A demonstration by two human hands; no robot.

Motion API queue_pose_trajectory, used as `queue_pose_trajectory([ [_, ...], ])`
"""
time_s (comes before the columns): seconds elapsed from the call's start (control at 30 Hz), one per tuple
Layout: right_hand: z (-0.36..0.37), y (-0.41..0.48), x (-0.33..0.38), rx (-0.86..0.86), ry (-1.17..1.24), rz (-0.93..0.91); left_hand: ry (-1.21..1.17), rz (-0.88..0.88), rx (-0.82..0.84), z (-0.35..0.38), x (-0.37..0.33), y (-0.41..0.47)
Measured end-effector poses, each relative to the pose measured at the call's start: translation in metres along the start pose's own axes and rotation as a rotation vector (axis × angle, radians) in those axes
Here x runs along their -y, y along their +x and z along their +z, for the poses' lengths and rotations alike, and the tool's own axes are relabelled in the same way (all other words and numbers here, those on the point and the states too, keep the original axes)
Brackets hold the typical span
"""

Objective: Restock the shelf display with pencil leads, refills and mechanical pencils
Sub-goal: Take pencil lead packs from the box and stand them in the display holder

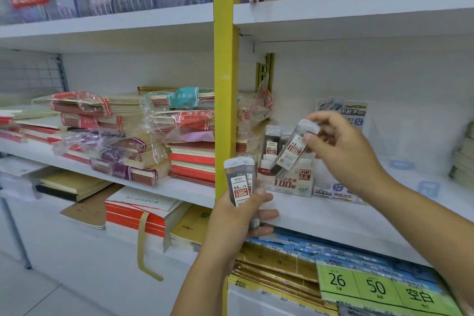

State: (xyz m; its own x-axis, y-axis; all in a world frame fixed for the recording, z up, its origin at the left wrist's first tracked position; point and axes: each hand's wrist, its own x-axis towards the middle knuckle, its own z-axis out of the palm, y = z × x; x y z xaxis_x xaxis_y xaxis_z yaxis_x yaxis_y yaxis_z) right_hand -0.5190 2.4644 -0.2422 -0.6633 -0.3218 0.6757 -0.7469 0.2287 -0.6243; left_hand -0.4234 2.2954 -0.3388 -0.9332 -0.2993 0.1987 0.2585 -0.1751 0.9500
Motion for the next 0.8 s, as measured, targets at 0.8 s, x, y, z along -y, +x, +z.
queue_pose_trajectory([
  [0.8, 0.015, 0.077, -0.042, -0.006, -0.504, -0.103, 0.135, 0.023, 0.037, -0.009, 0.004, 0.005],
])
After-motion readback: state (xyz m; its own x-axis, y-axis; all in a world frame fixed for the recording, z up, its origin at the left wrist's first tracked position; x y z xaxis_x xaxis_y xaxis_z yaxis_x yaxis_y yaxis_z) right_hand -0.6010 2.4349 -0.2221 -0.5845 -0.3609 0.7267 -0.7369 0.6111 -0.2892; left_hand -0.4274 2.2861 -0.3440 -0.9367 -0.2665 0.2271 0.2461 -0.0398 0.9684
